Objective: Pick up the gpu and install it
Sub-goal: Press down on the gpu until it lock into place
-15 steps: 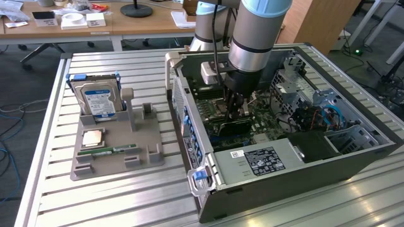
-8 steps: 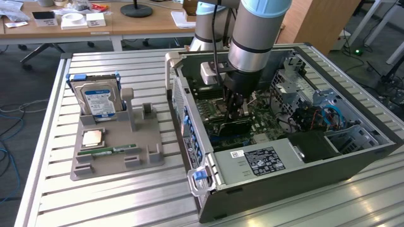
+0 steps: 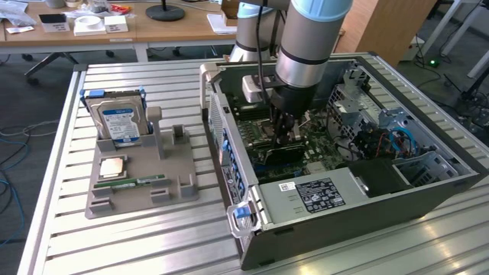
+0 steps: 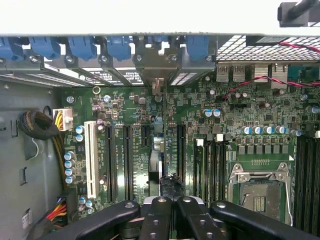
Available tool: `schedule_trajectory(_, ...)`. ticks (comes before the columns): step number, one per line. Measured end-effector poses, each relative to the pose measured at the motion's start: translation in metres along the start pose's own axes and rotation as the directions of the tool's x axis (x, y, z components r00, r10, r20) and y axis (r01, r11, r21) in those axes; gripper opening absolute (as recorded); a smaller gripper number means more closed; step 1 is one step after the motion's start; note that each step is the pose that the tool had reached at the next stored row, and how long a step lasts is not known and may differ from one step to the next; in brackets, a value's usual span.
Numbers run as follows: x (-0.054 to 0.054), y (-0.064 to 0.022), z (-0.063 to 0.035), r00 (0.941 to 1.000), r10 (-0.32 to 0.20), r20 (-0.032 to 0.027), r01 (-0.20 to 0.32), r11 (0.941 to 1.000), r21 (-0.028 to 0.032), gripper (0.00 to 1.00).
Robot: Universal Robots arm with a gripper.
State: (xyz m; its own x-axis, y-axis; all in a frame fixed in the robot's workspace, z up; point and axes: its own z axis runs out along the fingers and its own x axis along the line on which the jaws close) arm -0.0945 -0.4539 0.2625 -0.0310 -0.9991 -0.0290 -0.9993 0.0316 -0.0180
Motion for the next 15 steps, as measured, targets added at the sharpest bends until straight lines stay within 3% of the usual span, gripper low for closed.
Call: schedule_trajectory(15,0.0001,0.0015,0.0014,1.0,0.0,0.0,0.0,1.0,-0.0001,0.11)
